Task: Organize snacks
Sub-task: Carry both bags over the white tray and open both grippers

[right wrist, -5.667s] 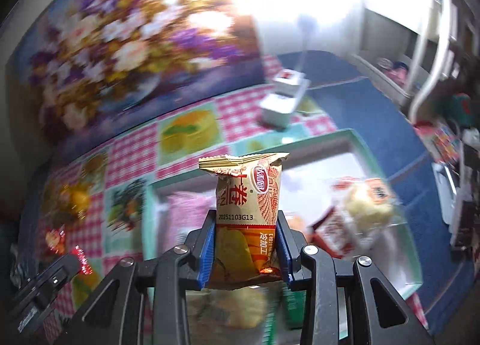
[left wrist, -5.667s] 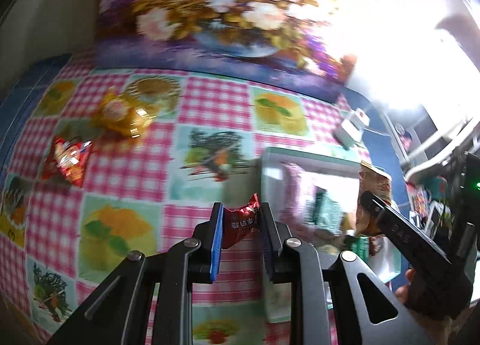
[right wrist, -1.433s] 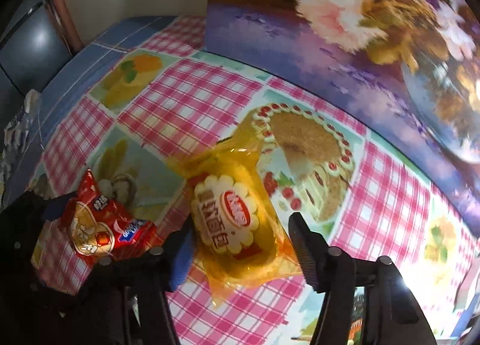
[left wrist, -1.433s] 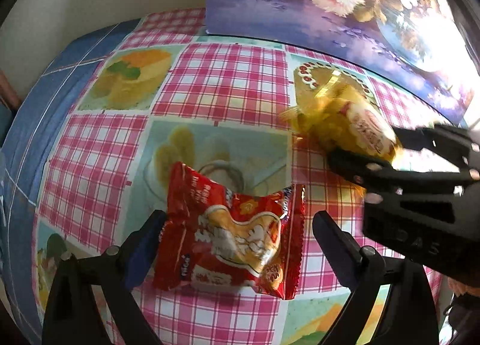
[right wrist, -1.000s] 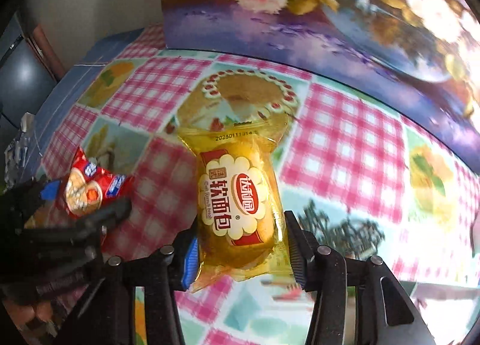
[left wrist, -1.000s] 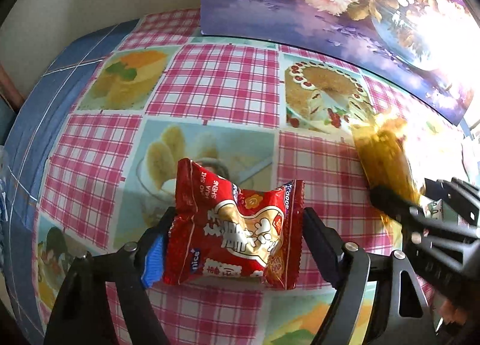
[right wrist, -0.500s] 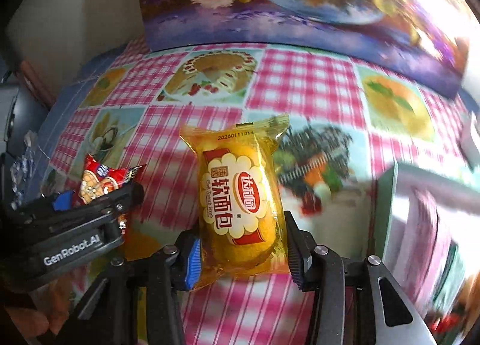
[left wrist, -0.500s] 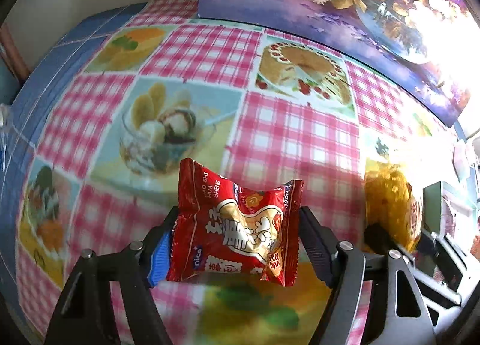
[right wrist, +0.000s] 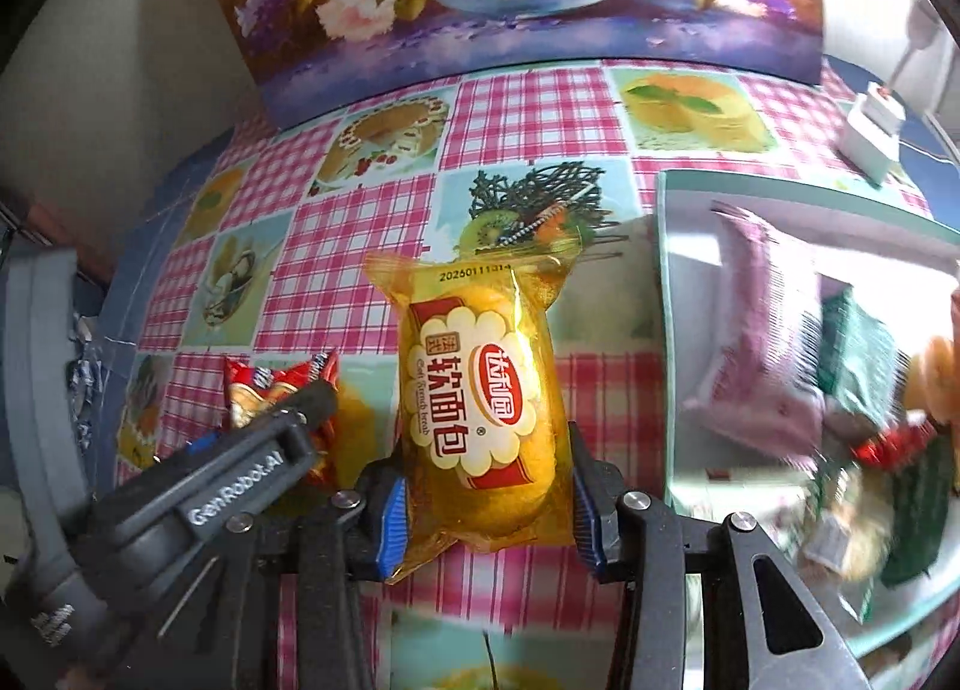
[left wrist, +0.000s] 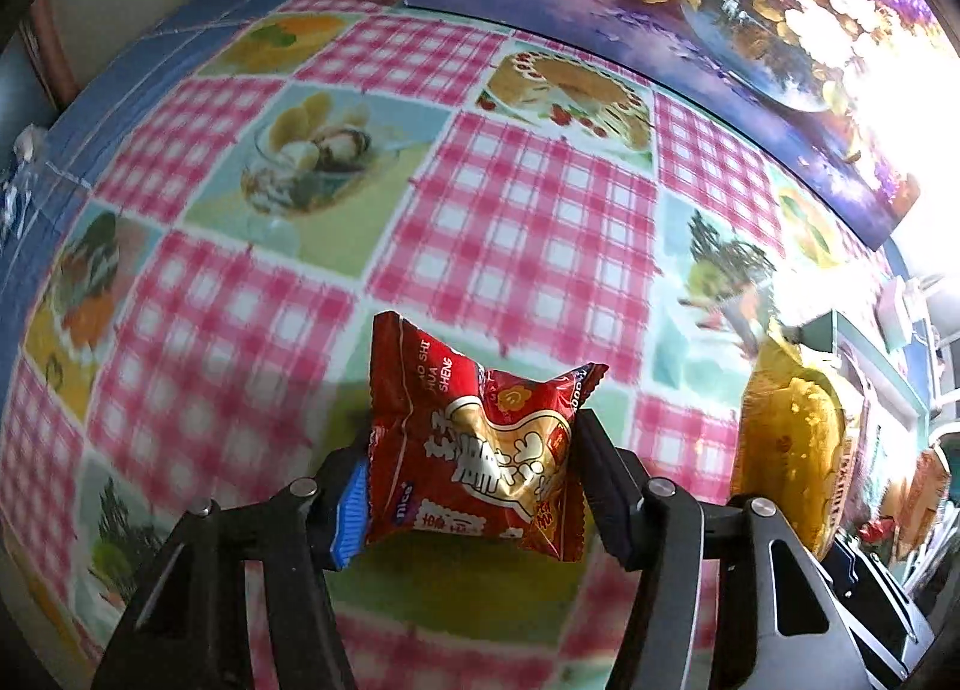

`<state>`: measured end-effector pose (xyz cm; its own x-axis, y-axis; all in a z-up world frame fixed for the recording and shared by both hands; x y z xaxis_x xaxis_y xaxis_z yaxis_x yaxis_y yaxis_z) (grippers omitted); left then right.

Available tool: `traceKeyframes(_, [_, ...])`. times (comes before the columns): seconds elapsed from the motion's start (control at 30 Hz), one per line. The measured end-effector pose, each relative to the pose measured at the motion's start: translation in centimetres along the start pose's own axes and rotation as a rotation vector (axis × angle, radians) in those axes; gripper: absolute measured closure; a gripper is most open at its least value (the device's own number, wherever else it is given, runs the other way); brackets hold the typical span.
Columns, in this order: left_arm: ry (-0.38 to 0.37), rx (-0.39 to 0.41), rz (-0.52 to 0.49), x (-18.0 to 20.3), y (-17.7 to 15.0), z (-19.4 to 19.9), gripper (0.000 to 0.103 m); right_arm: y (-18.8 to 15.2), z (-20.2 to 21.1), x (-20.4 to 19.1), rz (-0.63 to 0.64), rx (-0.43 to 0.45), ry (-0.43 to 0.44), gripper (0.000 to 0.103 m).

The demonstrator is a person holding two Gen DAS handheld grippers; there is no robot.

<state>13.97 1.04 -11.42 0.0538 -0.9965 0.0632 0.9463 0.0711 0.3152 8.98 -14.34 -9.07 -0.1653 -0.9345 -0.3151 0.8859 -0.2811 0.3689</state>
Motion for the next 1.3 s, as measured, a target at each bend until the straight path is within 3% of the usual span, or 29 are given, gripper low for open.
traceKeyframes(0.27, [-0.008, 0.001, 0.036, 0.0, -1.7, 2.0, 0.041, -1.0, 3.4, 1.1, -0.043, 0.049, 0.008, 0.057])
traceKeyframes(0.6, [-0.050, 0.076, 0.020, 2.5, -1.7, 6.3, 0.041, -0.5, 8.2, 2.5, -0.051, 0.172, -0.001, 0.057])
traceKeyframes(0.97, [-0.149, 0.140, -0.049, 8.8, -1.4, 10.0, 0.041, 0.9, 11.4, 8.2, -0.135, 0.241, -0.106, 0.057])
traceKeyframes(1.3, [-0.180, 0.096, -0.137, 14.9, -2.4, 8.6, 0.041, 1.1, 12.8, 14.4, -0.264, 0.248, -0.173, 0.057])
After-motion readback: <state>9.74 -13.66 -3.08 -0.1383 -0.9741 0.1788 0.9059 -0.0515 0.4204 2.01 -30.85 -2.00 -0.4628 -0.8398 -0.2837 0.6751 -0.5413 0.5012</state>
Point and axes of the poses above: each gripper's, at about its wrist camera, not at the fingertips, and z roughly against the way its jaws point, x to its right, y to its top, the point moved 1 cm from there along -z, roughly the way its jaws point, and after that the axes turned 5 degrees about y, right-handed, at the moved point
